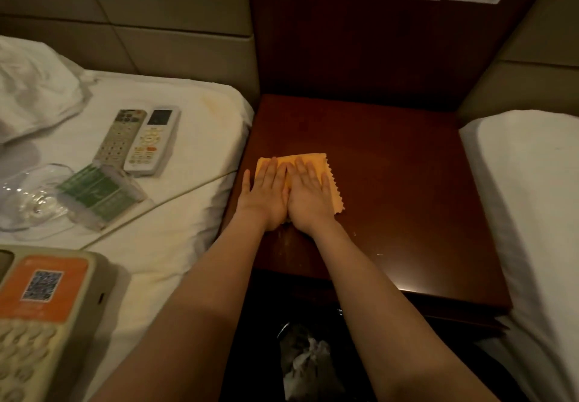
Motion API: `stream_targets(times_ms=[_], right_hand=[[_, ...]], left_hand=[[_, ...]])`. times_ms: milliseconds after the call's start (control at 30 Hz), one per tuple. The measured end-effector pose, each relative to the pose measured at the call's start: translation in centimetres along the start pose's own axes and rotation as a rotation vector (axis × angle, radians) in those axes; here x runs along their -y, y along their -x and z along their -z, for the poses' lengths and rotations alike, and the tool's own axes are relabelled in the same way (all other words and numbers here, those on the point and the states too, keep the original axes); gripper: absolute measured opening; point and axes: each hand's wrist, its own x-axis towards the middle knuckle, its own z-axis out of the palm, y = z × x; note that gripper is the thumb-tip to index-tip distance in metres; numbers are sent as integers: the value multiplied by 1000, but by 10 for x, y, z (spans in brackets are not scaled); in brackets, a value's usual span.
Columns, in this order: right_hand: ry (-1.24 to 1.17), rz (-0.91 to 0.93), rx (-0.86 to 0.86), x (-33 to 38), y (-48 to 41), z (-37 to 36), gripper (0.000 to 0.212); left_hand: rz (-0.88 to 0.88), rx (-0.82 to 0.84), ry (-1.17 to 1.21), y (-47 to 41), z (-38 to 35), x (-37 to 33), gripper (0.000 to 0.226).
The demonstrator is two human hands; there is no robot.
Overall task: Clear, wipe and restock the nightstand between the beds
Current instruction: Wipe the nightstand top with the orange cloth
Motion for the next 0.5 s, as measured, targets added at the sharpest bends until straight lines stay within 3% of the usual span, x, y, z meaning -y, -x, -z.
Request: stream_targets(times_ms=[500], right_hand=[[-6, 73, 91, 41, 17, -17, 53]], left_hand=[[90, -82, 7, 40, -16, 33, 55]])
